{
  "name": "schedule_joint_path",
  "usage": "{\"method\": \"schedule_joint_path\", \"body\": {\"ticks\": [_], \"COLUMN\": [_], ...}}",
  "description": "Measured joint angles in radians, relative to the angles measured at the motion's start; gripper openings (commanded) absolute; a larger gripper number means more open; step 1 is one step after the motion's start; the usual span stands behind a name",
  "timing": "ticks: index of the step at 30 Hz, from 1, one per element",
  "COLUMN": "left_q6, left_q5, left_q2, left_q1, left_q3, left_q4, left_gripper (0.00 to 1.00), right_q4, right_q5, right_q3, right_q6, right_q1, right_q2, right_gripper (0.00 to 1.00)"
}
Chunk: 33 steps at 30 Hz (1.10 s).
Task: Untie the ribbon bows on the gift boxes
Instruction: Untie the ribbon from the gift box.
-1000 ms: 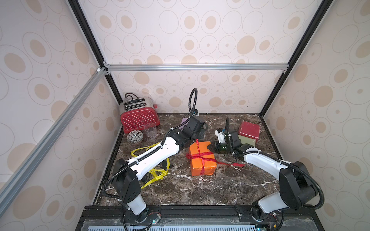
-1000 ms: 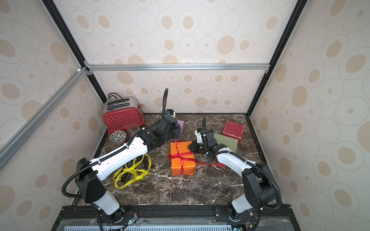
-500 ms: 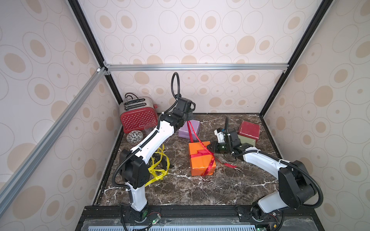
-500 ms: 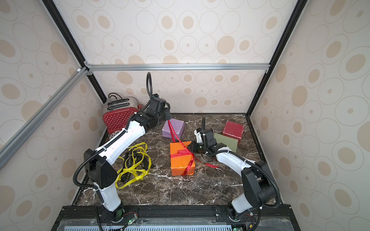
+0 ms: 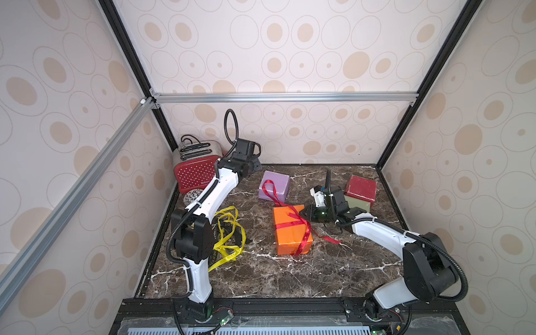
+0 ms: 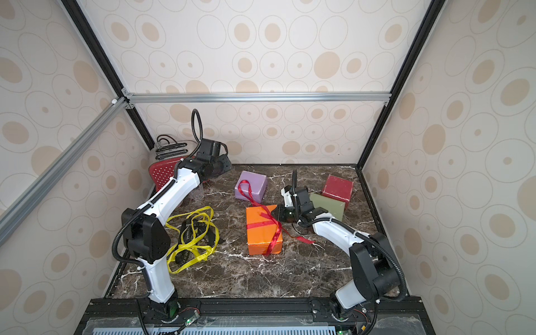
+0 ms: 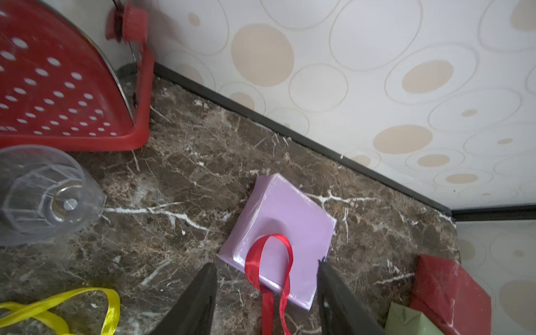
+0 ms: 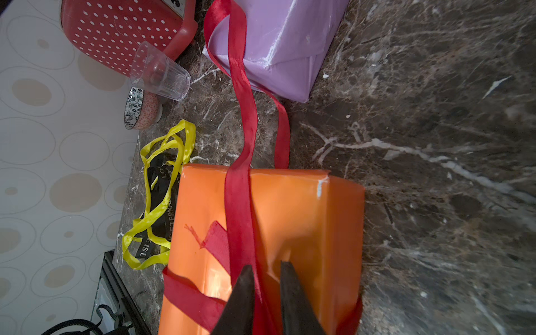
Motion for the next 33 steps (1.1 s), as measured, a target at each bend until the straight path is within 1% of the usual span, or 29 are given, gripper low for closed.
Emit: {"method": "schedule_joint_path", "body": {"ticks": [2, 4, 7, 11, 13, 18, 20, 24, 25, 29, 33], "left_q6": [-0.005, -0.016, -0.043, -0.056, -0.056, -0.074, -0.079, -0.100, -0.109, -0.137, -0.151], "left_q5": [0.005, 0.010, 0.033, 0.054, 0.066, 0.075, 0.069, 0.045, 0.038, 0.023, 0.043], "left_q2": [-0.020, -0.042, -0.069, -0.061, -0.061, -0.049, -0.026, 0.029, 0.035, 0.048, 0.071], "left_q1": [-0.031, -0.081, -0.177, -0.287, -0.320, -0.331, -0.332, -0.353, -0.361, -0.381, -0.383], "left_q3": [-0.064, -0.134, -0.226, -0.240, -0.240, -0.238, -0.211, -0.148, -0.143, -0.134, -0.097], "left_q4": [0.007, 0.019, 0.041, 0.038, 0.038, 0.028, -0.017, -0.095, -0.110, -0.148, -0.163], "left_gripper": [0.60, 0.60, 0.59, 0.61, 0.60, 0.59, 0.58, 0.50, 0.50, 0.49, 0.50], "right_q4": [0.000, 0.001, 0.000, 0.000, 0.000, -0.002, -0.003, -0.003, -0.003, -0.002, -0.002], "right_q5": [-0.001, -0.002, -0.003, -0.004, -0.004, -0.005, -0.005, -0.005, -0.005, -0.008, -0.008], "right_q3": [0.000, 0.000, 0.000, 0.002, 0.003, 0.005, 0.005, 0.005, 0.005, 0.006, 0.008], "right_q6": [0.000, -0.001, -0.001, -0.002, -0.002, -0.002, -0.002, -0.002, -0.002, -0.002, -0.002], "right_q1": [0.000, 0.000, 0.000, 0.000, 0.000, 0.000, 0.000, 0.000, 0.000, 0.001, 0.001], "right_q2": [0.001, 0.002, 0.002, 0.002, 0.003, 0.004, 0.004, 0.004, 0.005, 0.008, 0.008], "right_gripper": [0.21, 0.21, 0.21, 0.21, 0.21, 0.21, 0.21, 0.21, 0.21, 0.21, 0.21]}}
